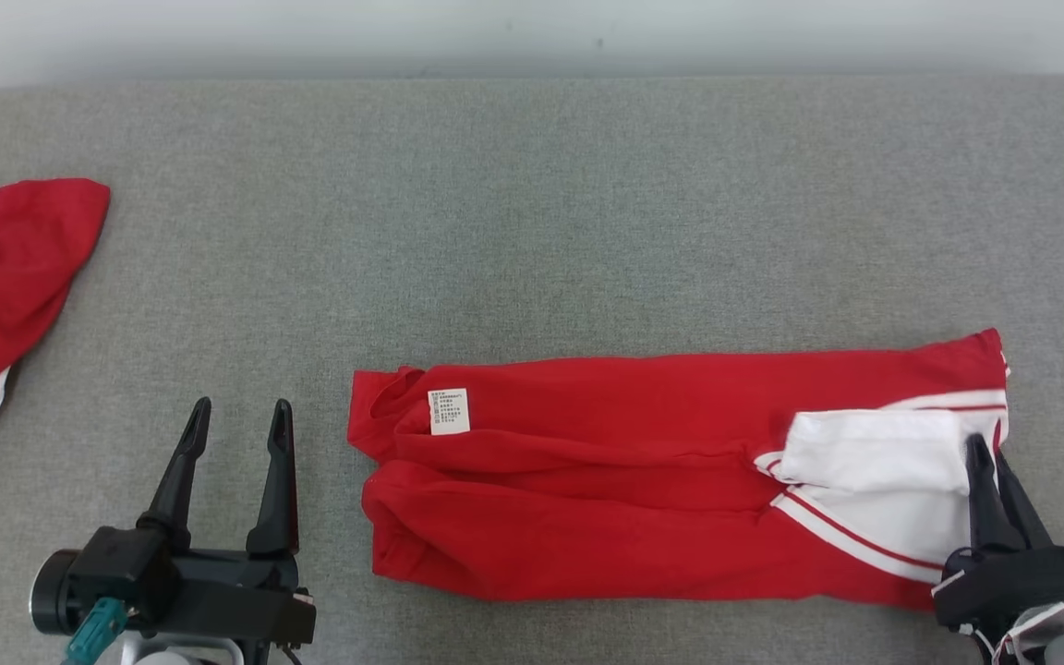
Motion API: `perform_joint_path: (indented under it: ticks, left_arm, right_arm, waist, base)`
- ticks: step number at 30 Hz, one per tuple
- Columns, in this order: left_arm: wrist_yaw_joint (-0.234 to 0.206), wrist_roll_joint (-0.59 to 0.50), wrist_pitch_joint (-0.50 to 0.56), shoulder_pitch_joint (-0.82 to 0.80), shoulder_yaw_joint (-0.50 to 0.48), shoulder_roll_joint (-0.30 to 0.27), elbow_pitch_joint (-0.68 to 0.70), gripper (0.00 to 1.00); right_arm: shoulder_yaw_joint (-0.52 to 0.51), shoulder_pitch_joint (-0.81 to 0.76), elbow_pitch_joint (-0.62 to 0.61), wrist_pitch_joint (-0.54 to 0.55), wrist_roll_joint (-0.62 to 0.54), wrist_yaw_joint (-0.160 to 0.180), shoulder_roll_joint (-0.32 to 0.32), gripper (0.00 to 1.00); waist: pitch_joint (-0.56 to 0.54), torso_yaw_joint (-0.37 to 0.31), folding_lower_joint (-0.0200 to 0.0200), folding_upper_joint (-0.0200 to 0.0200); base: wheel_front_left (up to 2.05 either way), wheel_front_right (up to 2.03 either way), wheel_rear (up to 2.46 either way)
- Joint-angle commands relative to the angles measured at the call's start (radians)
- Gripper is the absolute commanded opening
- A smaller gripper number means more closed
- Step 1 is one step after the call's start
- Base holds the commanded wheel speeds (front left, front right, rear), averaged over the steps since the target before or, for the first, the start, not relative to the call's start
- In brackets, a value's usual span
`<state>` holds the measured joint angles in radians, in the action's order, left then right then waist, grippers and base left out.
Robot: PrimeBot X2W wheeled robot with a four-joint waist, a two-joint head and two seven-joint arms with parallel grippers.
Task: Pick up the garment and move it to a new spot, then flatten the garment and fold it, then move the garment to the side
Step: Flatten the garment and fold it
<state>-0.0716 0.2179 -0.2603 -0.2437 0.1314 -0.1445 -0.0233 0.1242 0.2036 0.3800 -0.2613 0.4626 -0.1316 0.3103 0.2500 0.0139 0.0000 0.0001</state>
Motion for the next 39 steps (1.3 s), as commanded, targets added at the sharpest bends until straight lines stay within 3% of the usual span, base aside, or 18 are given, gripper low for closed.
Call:
perform_joint_path:
  ticks: [1,11,16,27,39]
  left_arm:
    - [0.0,-0.001,-0.003,0.02,-0.003,-0.001,-0.002,1.0]
    - [0.001,0.011,-0.003,0.036,0.002,0.005,-0.015,1.0]
    - [0.008,0.016,-0.003,0.026,0.004,0.01,-0.023,1.0]
    - [0.015,0.015,-0.003,0.016,0.027,0.029,-0.035,1.0]
    - [0.034,0.016,-0.003,-0.015,0.039,0.047,-0.051,1.0]
  right_arm:
    - [0.004,-0.009,-0.029,-0.005,-0.016,0.002,0.003,0.0]
    - [0.184,-0.019,-0.373,0.088,-0.077,0.002,-0.064,0.0]
    - [0.331,0.011,-0.45,0.147,-0.063,0.002,-0.101,0.0]
    - [0.56,0.155,-0.257,0.127,0.0,0.001,-0.19,0.0]
    - [0.763,0.353,0.076,0.06,0.121,0.001,-0.238,0.0]
  waist:
    - [-0.011,-0.005,0.0,-0.0001]
    - [-0.052,0.01,0.0,-0.0001]
    - [-0.063,0.031,0.0,-0.0001]
    - [-0.062,0.083,0.0,-0.0001]
    - [-0.025,0.134,0.0,-0.0001]
  base:
    - [0.0,0.0,0.0]
    - [0.0,0.0,0.0]
    - [0.0,0.0,0.0]
    - [0.0,0.0,0.0]
    - [0.0,0.0,0.0]
